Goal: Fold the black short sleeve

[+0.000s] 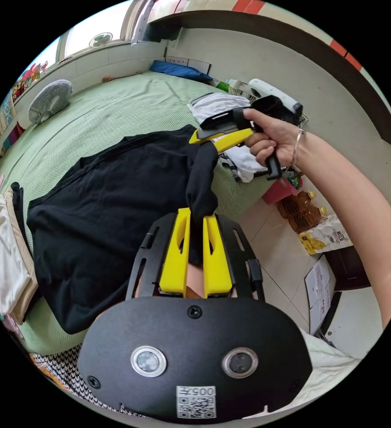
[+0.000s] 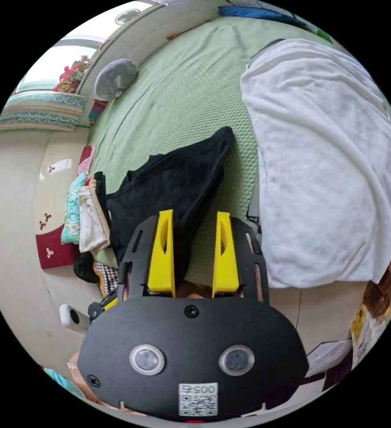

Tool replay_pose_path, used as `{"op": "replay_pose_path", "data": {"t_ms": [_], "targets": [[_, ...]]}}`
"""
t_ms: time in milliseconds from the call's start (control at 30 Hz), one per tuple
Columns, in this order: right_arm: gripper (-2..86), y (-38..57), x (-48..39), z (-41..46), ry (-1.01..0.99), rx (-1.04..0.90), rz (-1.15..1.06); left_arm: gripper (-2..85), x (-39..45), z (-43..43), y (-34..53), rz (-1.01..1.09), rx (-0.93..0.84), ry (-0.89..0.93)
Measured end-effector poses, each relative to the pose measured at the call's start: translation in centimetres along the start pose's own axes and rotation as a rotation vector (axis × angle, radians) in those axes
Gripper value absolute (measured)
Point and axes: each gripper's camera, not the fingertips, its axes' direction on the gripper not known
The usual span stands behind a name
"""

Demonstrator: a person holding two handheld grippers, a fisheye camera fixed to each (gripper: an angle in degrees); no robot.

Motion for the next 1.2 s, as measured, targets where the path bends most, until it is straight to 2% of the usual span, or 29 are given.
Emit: {"op": "replay_pose_path", "data": {"t_ms": [200, 367, 467, 800, 1000, 1200], "targets": [[4.1, -1.3, -1.9, 1.7, -0.046, 0.023, -0.006, 5.7, -1.7, -1.2, 0.8, -0.004, 0.001, 0.039], [0.1, -0.8, -5.4, -0.6, 0.087, 0.099, -0.094, 5.5, -1.7, -3.4, 0.7, 0.019, 0.040, 0.106], [-0.7, -0.4, -6.7, -2.6, 0.089, 0.137, -0.100, 5.4, -1.1, -5.0, -0.3, 0.041, 0.067, 0.178], [-0.8, 1.9, -10.2, -7.4, 0.357, 0.251, -0.021, 5.2, -0.8, -9.0, -2.1, 0.076, 0.133, 0.272], [-0.7, 3.7, -18.1, -4.3, 0.385, 0.262, -0.104, 5.2, -5.2, -11.9, 2.0, 0.033, 0.159, 0.221], [-0.6, 4.7, -30.1, 2.3, 0.471, 0.222, -0.277, 5.1, -13.4, -15.3, 7.4, -0.097, 0.186, 0.157]]}}
